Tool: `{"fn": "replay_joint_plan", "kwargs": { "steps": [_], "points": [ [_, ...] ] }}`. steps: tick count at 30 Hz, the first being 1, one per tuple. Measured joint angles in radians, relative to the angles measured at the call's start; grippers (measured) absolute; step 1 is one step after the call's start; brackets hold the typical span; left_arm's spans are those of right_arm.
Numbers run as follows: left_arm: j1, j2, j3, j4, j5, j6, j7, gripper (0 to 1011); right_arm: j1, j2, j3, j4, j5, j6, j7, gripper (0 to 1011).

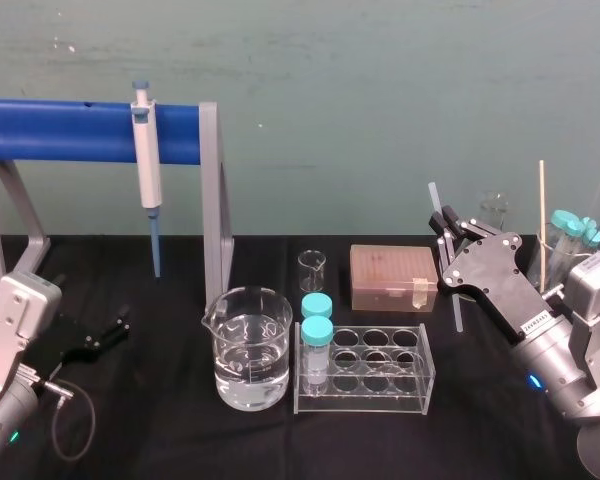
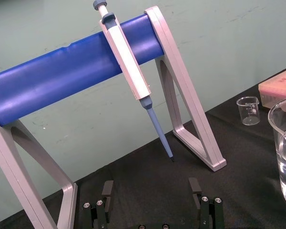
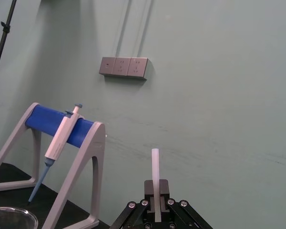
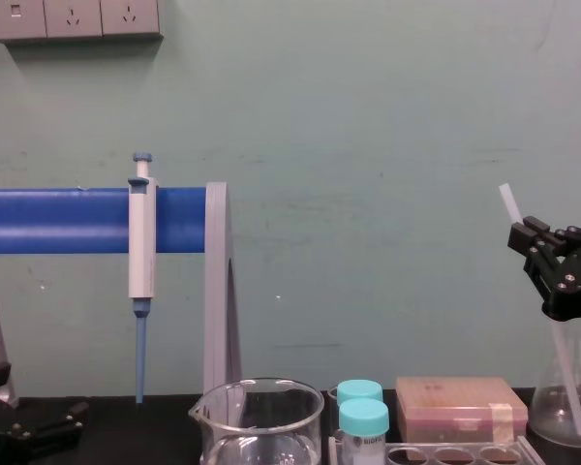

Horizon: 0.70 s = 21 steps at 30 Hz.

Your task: Pick up the stirring rod with one hand, then place it down.

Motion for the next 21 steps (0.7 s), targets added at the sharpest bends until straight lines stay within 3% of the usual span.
{"fn": "replay_joint_plan", "kwargs": {
  "steps": [21],
  "points": [
    [0.0, 0.0, 0.0, 0.0, 0.0, 0.0, 0.0, 1000, 0.0, 0.0, 0.0, 0.0, 0.0, 0.0, 0.0, 60]
  ]
}}
